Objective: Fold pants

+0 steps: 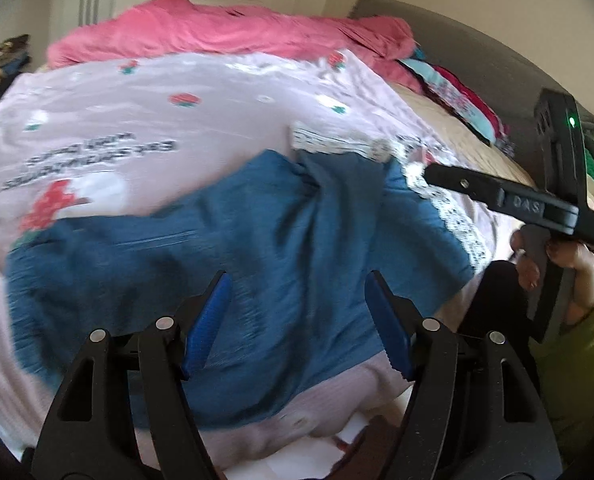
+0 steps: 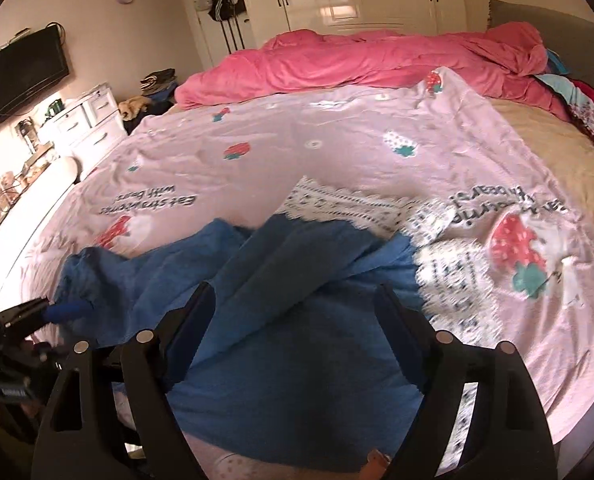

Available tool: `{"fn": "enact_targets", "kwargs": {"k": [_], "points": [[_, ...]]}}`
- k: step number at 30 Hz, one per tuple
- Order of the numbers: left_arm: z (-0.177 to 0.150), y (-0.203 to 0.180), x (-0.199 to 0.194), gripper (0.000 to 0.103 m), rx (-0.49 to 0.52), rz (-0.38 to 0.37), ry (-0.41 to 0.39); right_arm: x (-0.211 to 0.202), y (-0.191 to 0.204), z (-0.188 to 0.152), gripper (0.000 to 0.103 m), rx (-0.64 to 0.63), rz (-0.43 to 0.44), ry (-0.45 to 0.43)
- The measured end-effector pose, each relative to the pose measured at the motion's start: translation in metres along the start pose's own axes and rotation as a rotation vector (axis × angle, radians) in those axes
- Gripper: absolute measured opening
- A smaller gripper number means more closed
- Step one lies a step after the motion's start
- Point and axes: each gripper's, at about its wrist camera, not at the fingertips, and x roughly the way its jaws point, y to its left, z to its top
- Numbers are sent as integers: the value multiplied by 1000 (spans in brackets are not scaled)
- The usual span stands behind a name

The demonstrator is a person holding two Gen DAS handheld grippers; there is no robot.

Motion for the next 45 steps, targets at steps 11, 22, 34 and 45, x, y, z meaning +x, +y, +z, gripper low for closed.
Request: {"fn": "enact_targets", "kwargs": {"k": [11, 22, 34, 45], "points": [[18, 1, 76, 43, -64, -130, 143, 45, -2, 39, 81, -62, -22, 62], [10, 9, 88, 16, -112, -210, 83, 122, 15, 73, 81, -77, -39, 179], [1, -21, 85, 7, -6, -211, 64, 208, 21, 91, 53, -49, -205, 274], [-1, -11, 77, 15, -12, -160, 42, 114, -48, 80, 9, 163, -57, 74]]}}
